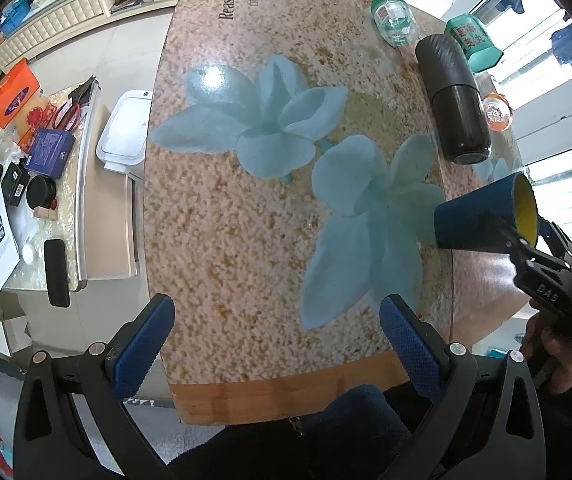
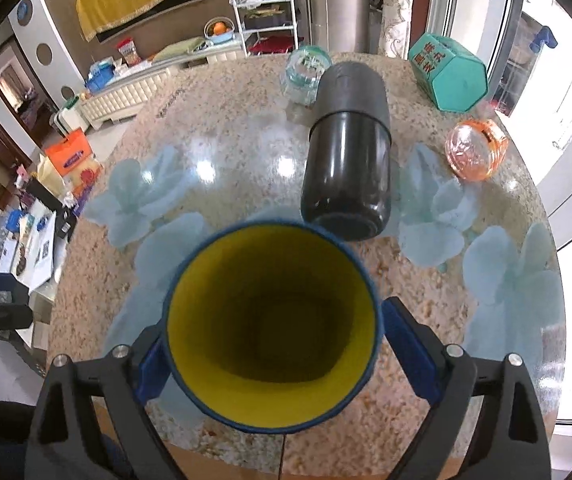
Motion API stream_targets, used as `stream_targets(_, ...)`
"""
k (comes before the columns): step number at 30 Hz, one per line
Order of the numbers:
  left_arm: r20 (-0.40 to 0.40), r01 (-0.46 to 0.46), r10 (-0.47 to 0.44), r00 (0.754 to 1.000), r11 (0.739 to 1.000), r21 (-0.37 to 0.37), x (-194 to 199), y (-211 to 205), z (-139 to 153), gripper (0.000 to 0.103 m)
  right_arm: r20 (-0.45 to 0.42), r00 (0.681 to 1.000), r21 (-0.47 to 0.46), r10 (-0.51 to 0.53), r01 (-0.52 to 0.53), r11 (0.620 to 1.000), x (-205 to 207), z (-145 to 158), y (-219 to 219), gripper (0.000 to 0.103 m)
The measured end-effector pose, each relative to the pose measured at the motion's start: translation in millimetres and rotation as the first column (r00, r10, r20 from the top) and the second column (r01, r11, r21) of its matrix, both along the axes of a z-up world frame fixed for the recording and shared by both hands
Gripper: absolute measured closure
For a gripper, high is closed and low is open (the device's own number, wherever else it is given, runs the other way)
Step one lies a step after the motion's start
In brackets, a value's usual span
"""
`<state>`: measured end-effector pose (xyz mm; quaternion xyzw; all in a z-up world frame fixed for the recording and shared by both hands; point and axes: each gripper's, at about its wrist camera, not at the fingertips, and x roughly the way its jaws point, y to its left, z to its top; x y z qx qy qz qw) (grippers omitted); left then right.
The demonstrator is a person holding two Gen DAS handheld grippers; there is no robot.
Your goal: Flip cup upright
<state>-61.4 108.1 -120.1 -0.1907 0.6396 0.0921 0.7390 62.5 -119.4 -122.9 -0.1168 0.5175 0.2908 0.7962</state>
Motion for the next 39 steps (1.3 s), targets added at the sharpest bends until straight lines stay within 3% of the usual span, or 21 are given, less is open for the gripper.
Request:
stream_targets(4,0.019,0.002,-0.002,1.0,1.0,-0.005,3.5,0.6,5.1,0.0,0.029,1.0,0.037,-0.003,0.002,0.999,-0.2,20.3,-2.6,0.006)
stream_targets(11,0.132,0.049,-0.048,0.99,0.999,-0.004,26.1,-11.8,31.9,0.0,0.09,0.996,0.128,-0.011,0.0,0.992,2.0,78.4,-9.4,0.004)
stream_targets(16,0.236,0.127,-0.139,0.962,0.99,0.064,45.9,-39.1,67.4,0.0,0.122,0.992,0.182,-0.018,-0.004,0.983,9.5,118.3,-22.7,0.004)
stream_targets(22,0.322,0.135,-0.165,0.932,0.984,0.112,64.8,-65.6,106.2,0.0,0.162,0.987,0.195,0.019,-0.051,0.979,23.7,146.7,-36.2,0.0)
stream_targets(29,0.37,0.077,-0.112,0.922,0.991,0.108,73.9,-83.5,129.6,0.0,0.167,0.985,0.213,0.049,-0.085,0.973,37.7,163.1,-51.4,0.0)
stream_targets(39,0.367,-0.009,-0.053,0.929,0.986,0.166,76.4,-110.3,135.9,0.0,0.137,0.986,0.231,0.1,-0.13,0.964,40.4,155.1,-69.5,0.0)
